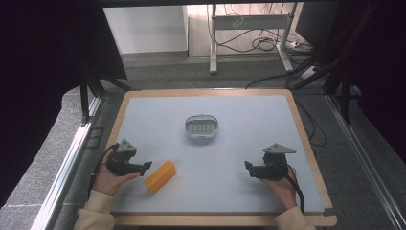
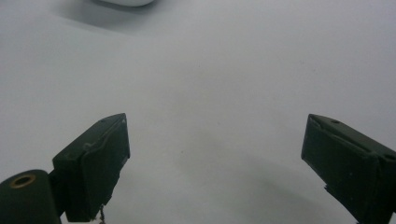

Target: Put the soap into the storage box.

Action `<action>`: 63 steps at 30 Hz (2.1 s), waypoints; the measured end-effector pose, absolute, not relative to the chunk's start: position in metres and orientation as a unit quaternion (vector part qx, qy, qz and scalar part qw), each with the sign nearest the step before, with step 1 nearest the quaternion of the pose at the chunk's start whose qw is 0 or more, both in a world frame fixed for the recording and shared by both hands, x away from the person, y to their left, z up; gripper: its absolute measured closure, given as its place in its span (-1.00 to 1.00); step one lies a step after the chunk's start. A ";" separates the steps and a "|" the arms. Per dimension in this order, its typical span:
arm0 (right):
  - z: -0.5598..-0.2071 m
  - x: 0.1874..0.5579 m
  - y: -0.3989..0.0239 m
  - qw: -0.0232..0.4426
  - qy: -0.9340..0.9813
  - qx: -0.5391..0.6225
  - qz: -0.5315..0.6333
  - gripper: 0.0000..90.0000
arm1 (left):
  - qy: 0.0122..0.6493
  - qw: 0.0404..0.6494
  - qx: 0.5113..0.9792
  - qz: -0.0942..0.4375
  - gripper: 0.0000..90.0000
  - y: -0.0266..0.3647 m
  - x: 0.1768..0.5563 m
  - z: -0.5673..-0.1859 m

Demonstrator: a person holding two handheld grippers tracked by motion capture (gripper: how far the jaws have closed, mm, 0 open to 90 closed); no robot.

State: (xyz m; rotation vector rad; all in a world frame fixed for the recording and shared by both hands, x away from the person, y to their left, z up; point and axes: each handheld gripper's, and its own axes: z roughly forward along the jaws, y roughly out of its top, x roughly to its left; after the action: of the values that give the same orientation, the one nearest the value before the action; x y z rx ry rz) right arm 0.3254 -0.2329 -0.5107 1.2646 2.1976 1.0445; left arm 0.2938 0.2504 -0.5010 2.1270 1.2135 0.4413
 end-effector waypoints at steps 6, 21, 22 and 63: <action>-0.508 0.322 -0.235 0.207 0.784 0.446 0.379 -0.79 | 0.458 0.329 0.811 0.155 -0.54 0.247 0.290 -0.499; -0.508 0.322 -0.221 0.183 0.774 0.450 0.405 -0.75 | 0.443 0.343 0.816 0.140 -0.59 0.250 0.293 -0.494; -0.508 0.323 -0.220 0.184 0.775 0.449 0.405 -0.74 | 0.443 0.343 0.816 0.139 -0.59 0.252 0.294 -0.494; -0.514 0.322 -0.228 0.219 0.808 0.414 0.357 -0.69 | 0.400 0.350 0.843 0.084 -0.48 0.234 0.277 -0.455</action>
State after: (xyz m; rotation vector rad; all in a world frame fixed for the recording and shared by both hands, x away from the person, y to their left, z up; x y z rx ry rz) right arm 0.3219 -0.2283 -0.5144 1.1452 2.2364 0.9870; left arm 0.2768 0.2341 -0.4550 2.1839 1.0350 0.2172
